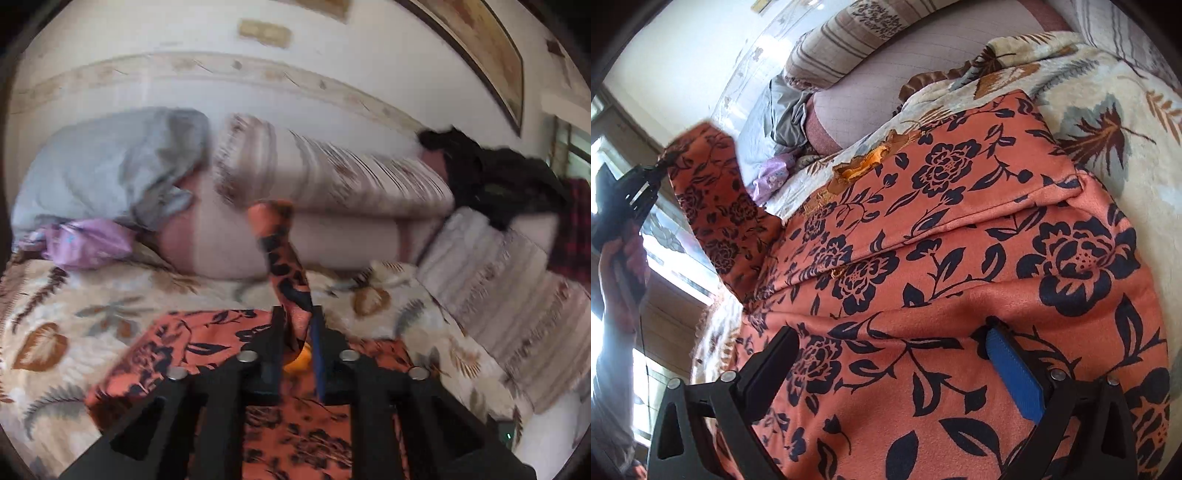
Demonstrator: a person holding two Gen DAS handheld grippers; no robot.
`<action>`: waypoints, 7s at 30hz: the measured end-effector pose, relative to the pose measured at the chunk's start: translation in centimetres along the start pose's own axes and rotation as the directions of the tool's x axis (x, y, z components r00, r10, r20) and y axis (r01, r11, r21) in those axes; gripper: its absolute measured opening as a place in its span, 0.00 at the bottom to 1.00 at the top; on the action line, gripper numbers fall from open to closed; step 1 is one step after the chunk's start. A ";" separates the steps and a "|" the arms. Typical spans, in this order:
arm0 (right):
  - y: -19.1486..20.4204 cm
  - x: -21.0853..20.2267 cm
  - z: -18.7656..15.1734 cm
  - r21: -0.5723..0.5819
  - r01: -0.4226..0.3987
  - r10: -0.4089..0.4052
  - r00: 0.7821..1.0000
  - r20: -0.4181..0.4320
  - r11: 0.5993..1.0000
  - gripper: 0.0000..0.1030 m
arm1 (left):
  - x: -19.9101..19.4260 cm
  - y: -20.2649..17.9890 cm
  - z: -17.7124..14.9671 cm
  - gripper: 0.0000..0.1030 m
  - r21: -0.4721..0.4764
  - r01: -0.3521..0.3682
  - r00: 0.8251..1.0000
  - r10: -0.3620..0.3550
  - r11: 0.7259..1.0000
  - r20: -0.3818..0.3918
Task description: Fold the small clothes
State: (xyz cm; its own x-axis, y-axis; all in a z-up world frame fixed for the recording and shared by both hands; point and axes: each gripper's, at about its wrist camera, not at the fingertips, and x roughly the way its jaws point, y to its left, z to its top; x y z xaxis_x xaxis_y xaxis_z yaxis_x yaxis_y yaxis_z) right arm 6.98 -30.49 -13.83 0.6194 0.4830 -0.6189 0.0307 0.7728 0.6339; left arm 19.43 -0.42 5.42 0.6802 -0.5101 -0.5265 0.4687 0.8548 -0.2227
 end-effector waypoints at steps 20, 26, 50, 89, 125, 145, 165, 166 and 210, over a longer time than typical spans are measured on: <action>2.2 -0.2 9.4 0.005 0.116 -0.116 0.992 0.056 0.993 0.94 | -3.8 17.8 -16.8 0.81 -0.612 -0.253 0.966 0.229 0.749 -0.120; 1.3 7.5 11.6 -0.081 0.393 -0.400 0.910 -0.108 0.916 0.74 | -3.3 18.3 -16.5 0.81 -0.603 -0.223 0.974 0.199 0.766 -0.108; 1.5 -1.9 12.3 0.018 0.321 -0.320 0.939 0.128 0.947 0.94 | -1.2 15.7 -15.5 0.81 -0.392 -0.352 0.935 0.301 0.850 -0.187; 0.3 1.3 5.6 0.009 0.347 -0.345 0.933 -0.107 0.938 0.94 | 1.9 15.2 -16.6 0.84 -0.254 -0.448 0.866 0.346 0.857 -0.360; -7.3 -13.3 -9.6 0.188 0.128 -0.067 0.951 -0.302 0.974 0.67 | -14.5 7.3 -29.1 0.88 -0.359 -0.320 0.842 0.089 0.877 -0.532; -7.4 -13.6 -11.5 0.148 0.207 -0.141 0.920 -0.365 0.967 0.39 | -16.6 7.3 -31.0 0.43 -0.272 -0.373 0.801 0.159 0.887 -0.577; -6.7 -16.4 -11.6 0.249 0.068 -0.001 0.966 -0.258 0.966 0.08 | -17.5 7.3 -30.4 0.10 -0.312 -0.358 0.826 0.143 0.880 -0.545; -6.5 -16.4 -11.8 0.252 0.055 0.011 0.968 -0.252 0.966 0.08 | -17.8 7.1 -30.2 0.10 -0.314 -0.351 0.835 0.143 0.882 -0.531; -4.9 -12.7 13.2 0.286 -0.184 0.148 0.978 0.144 0.941 0.10 | -7.5 14.9 -6.3 0.11 -0.430 -0.124 0.986 0.062 0.894 -0.155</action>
State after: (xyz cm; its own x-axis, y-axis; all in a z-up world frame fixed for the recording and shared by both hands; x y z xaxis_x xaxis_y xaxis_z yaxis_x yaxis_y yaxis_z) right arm 9.28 -45.86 -2.92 0.7234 0.5278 -0.4451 0.1388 0.5203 0.8426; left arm 17.77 16.78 0.92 0.6126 -0.4347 -0.6601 0.0921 0.8687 -0.4867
